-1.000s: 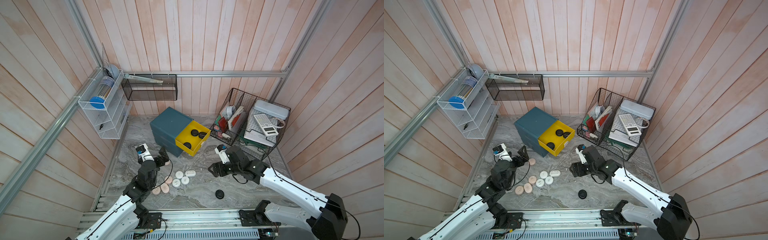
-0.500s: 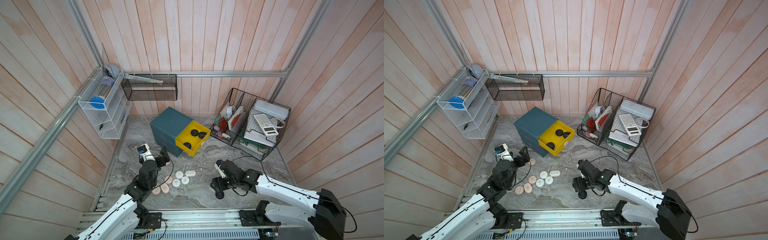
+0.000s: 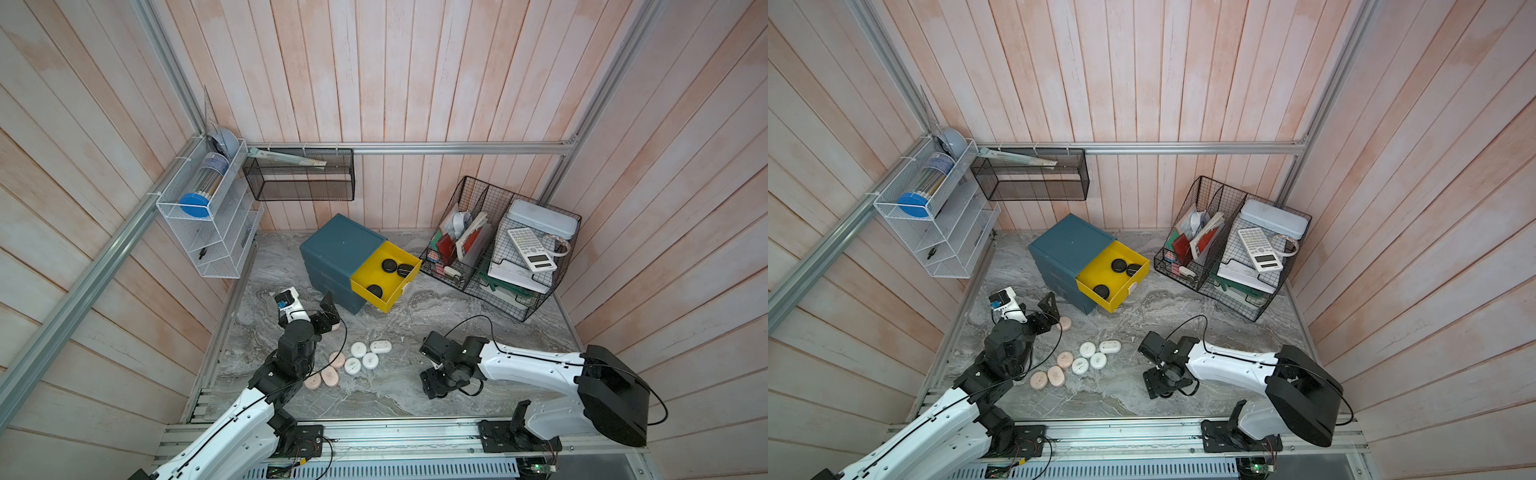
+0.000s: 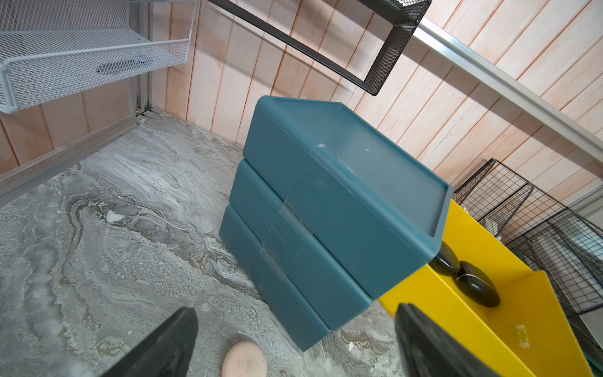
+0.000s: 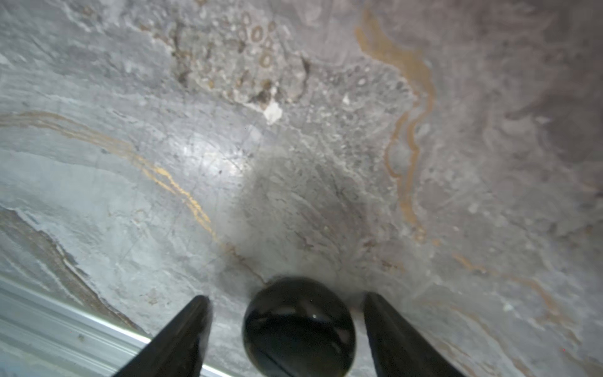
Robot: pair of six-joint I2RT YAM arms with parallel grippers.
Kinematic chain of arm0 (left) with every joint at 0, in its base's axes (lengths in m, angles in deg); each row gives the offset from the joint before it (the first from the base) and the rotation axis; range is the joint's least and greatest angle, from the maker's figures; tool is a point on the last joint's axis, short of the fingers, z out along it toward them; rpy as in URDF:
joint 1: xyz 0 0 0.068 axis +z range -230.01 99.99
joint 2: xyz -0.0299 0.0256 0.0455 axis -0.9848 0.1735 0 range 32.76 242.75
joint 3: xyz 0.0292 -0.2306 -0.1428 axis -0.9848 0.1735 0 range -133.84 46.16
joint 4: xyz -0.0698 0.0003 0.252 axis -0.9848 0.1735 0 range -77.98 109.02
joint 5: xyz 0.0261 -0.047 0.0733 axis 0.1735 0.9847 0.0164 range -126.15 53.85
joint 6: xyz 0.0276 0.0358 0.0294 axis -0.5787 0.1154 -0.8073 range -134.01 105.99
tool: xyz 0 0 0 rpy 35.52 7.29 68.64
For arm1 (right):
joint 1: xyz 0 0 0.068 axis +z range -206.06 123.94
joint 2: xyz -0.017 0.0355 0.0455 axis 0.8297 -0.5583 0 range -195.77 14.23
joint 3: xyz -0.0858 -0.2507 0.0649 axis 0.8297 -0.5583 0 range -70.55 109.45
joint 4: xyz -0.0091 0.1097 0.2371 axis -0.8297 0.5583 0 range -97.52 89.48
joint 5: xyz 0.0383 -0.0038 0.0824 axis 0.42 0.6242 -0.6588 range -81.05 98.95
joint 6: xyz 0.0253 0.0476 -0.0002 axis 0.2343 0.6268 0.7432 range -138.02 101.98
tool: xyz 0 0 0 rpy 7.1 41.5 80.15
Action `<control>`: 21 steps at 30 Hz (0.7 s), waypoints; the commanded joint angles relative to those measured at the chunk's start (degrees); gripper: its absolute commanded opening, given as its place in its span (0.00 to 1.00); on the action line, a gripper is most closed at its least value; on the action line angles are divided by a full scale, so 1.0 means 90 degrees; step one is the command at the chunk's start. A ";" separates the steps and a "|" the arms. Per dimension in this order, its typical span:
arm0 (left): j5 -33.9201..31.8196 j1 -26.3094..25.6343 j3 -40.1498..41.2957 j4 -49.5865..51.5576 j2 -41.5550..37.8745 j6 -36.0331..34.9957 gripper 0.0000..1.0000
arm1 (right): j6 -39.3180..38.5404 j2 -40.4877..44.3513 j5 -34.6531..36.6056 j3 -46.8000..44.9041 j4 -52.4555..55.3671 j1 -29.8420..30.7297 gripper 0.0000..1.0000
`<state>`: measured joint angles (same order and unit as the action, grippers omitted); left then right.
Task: Put the bluetooth earphones in the drawer according to color
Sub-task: Pick up the Bluetooth earphone from the center of the board.
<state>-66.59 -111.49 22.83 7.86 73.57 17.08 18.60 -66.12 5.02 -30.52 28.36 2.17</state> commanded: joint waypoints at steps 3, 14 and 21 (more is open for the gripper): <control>0.0042 0.0036 0.0087 -0.0087 -0.0042 -0.0085 1.00 | 0.0057 -0.0261 -0.0043 0.0072 0.0184 0.0115 0.71; 0.0051 0.0034 0.0083 -0.0066 -0.0085 -0.0076 1.00 | 0.0198 -0.0193 0.0140 0.0190 0.0662 0.0267 0.67; 0.0052 0.0032 0.0083 -0.0049 -0.0111 -0.0076 1.00 | 0.0247 -0.0222 0.0284 0.0313 0.0774 0.0355 0.60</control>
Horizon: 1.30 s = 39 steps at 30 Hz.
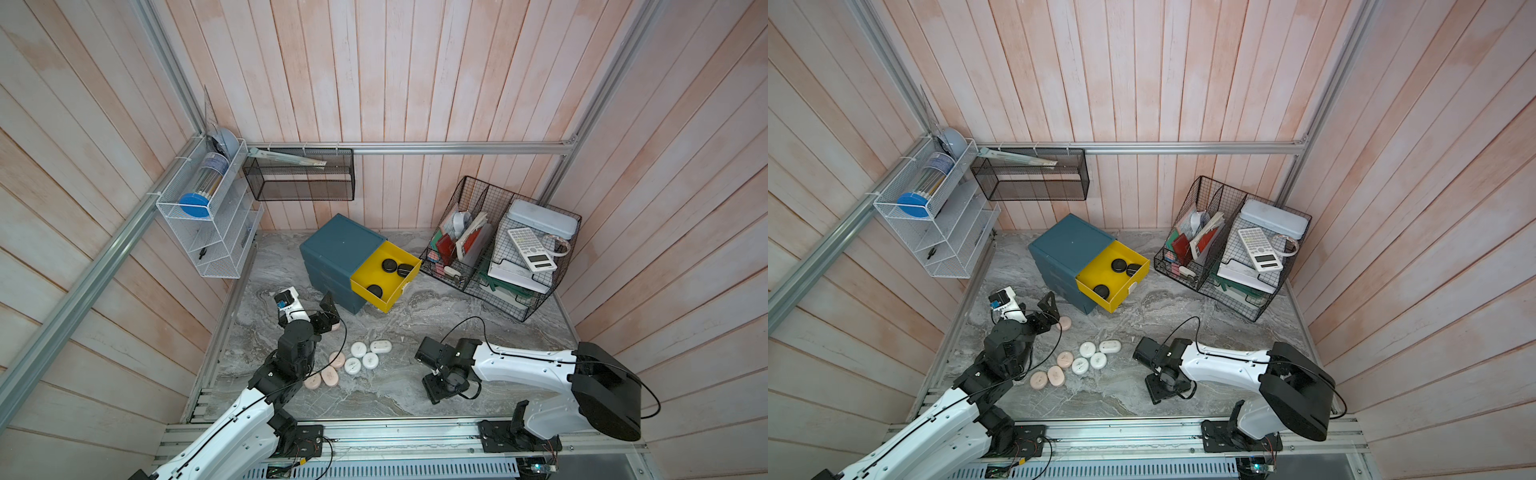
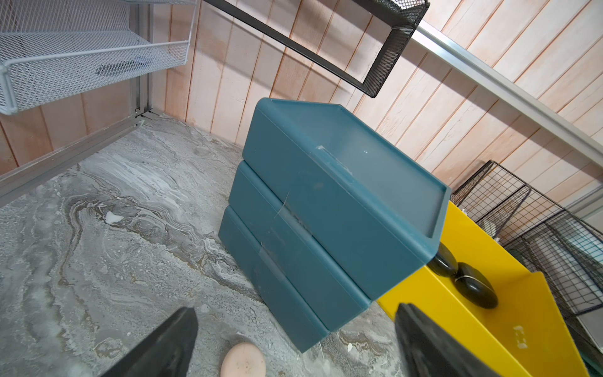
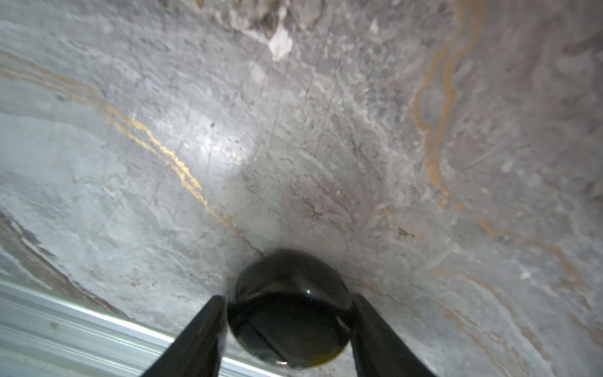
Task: Put the bluetooth earphones in the drawer according to color
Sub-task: Pick up the Bluetooth earphone from the center of the board, then place the bluetooth earphone in the drawer.
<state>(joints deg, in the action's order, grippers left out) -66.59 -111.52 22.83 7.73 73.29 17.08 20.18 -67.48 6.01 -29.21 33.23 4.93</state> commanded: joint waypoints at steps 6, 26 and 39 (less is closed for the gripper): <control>0.0047 0.0035 0.0083 -0.0033 -0.0090 -0.0085 1.00 | 0.0053 -0.0018 0.0314 0.0296 0.0164 0.0044 0.47; 0.0022 0.0035 0.0083 0.0018 -0.0245 -0.0085 1.00 | -0.0104 0.1378 0.2146 0.1840 0.0396 -0.0107 0.43; 0.0011 0.0043 0.0090 0.0023 -0.0245 -0.0088 1.00 | -0.1681 0.0851 0.1235 0.4040 -0.0430 -0.1273 0.41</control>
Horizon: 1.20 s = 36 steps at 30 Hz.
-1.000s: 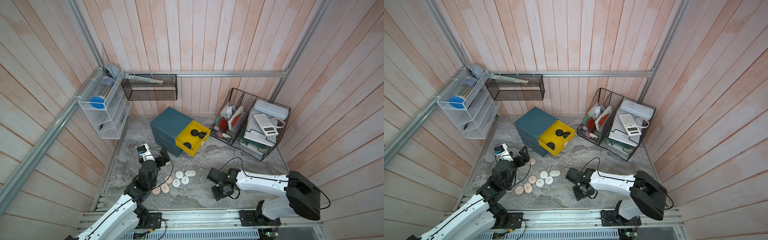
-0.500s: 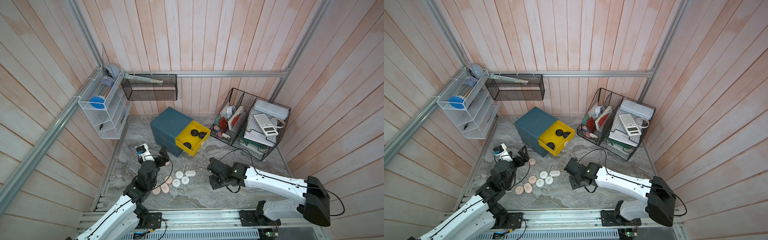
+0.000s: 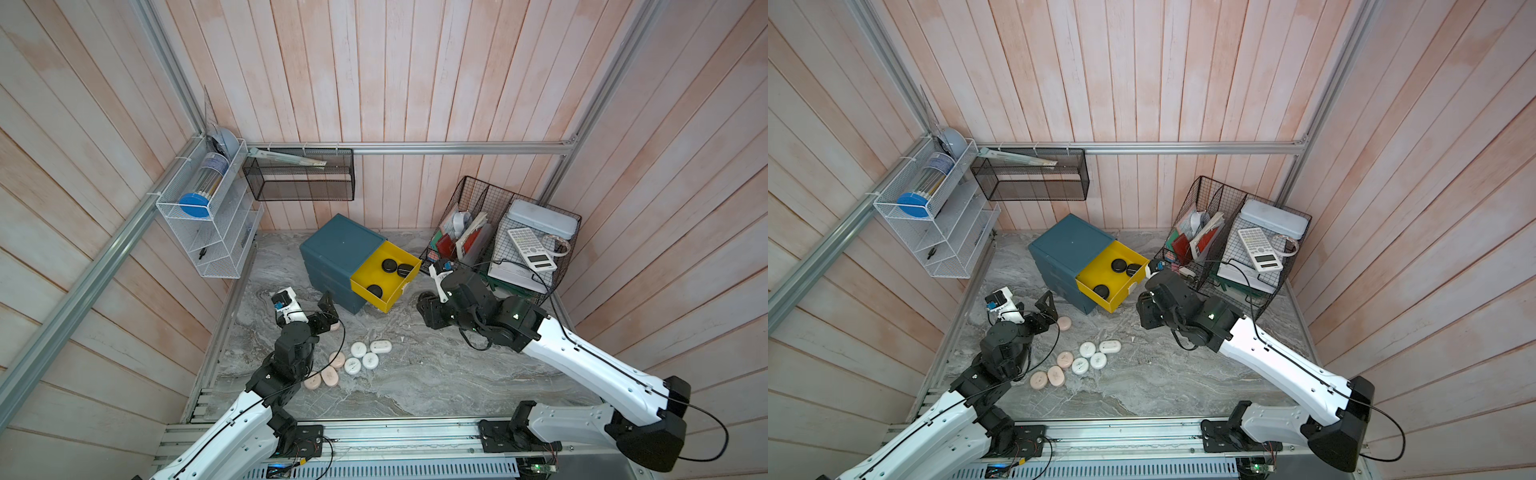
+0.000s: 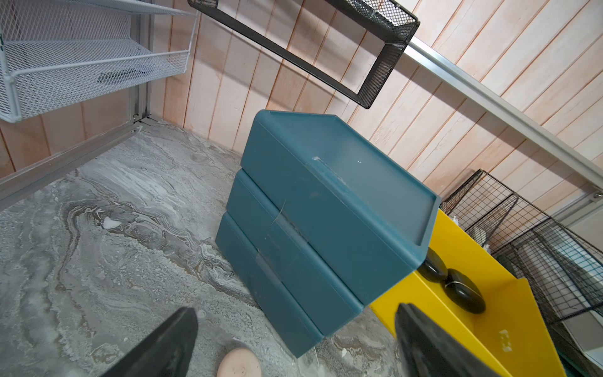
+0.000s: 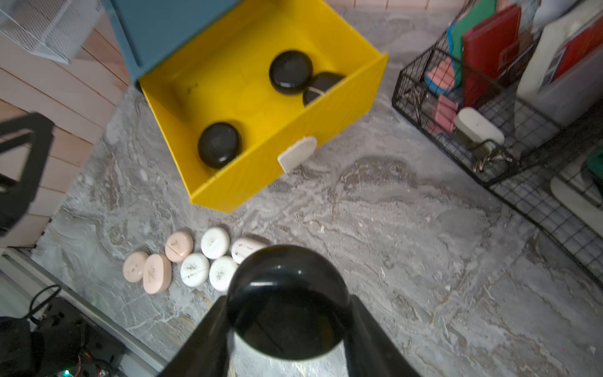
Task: Put the bluetooth earphones in the drawer according to color
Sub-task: Place the bluetooth earphone in the drawer, then close the drawer of the storage box.
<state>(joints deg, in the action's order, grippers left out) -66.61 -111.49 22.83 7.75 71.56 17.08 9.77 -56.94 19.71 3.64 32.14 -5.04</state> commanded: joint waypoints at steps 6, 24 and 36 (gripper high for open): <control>0.0009 0.0033 0.0083 0.0035 -0.0078 -0.0105 1.00 | -0.1017 -0.1347 -0.0821 0.1500 -0.0548 -0.0497 0.42; -0.0019 0.0039 0.0073 0.0088 -0.0144 -0.0108 1.00 | -0.1293 -0.3775 -0.2357 0.3634 -0.0578 -0.0982 0.64; -0.0169 0.0032 -0.0161 0.0331 -0.0108 -0.0030 1.00 | -0.1313 -0.3122 -0.2544 0.3041 -0.0892 -0.1112 0.78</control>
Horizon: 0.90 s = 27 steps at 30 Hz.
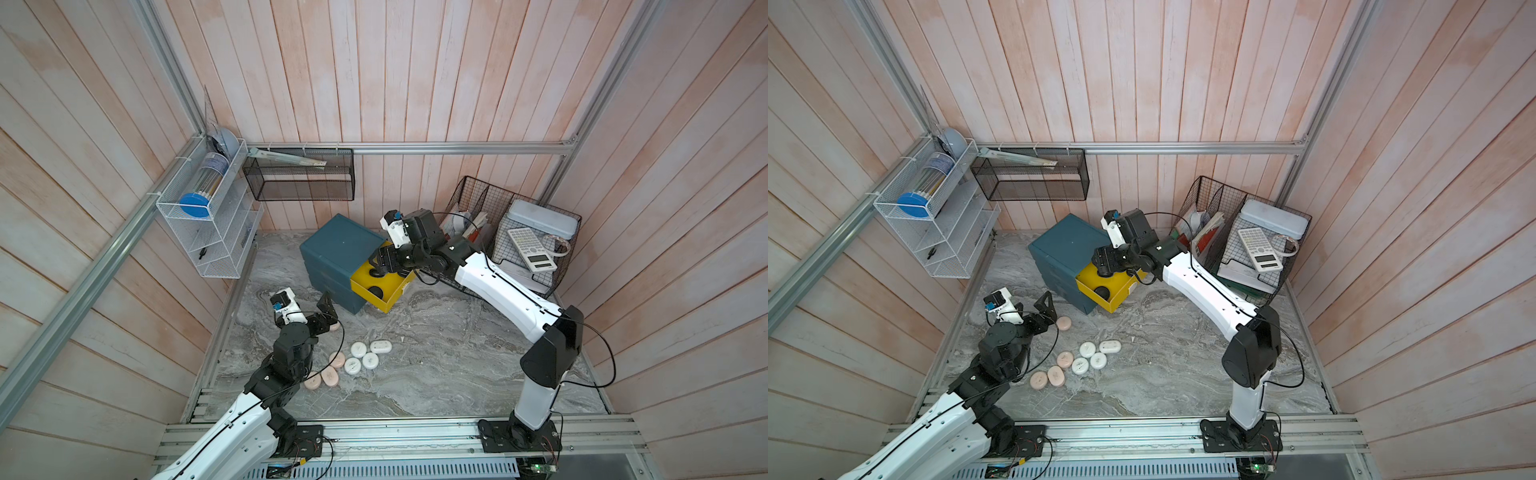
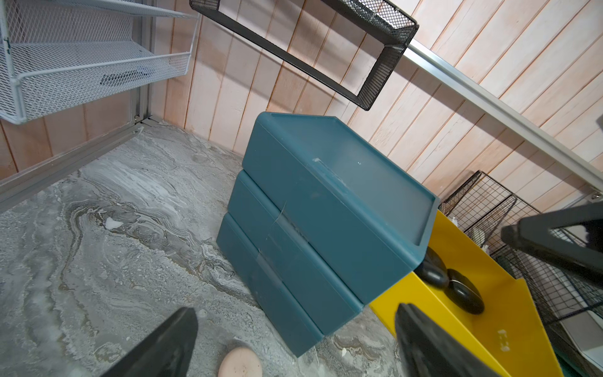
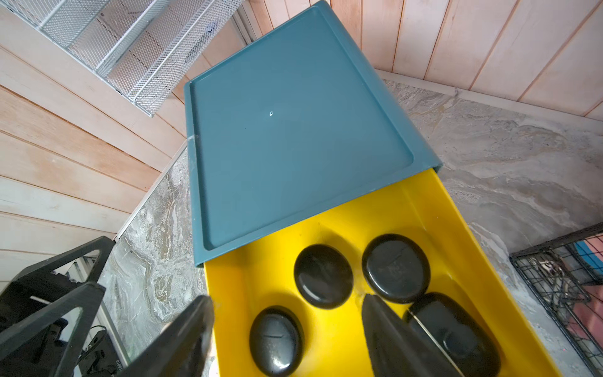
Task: Put the bluetooth earphones in the drawer according to color
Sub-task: Close the drawer of the storage box.
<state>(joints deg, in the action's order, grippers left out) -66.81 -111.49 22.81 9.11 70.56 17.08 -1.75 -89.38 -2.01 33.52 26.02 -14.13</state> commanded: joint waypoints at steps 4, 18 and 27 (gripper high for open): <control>-0.0127 0.0033 -0.0605 0.0587 0.0275 0.0300 1.00 | 0.0026 0.1139 -0.0130 -0.1051 -0.0464 -0.0270 0.77; 0.0165 0.0367 -0.3408 0.3086 0.2263 0.0409 1.00 | 0.0350 0.3520 -0.0002 -0.4066 -0.1316 -0.1148 0.65; 0.0522 0.1095 -0.4856 0.3870 0.3532 0.0042 1.00 | 0.0679 0.3878 -0.0203 -0.5247 -0.2081 -0.1320 0.51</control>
<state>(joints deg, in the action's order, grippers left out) -64.10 -103.19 -17.45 39.99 100.52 19.60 2.58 -55.15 -2.73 -11.92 11.59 -25.69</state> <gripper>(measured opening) 0.999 0.514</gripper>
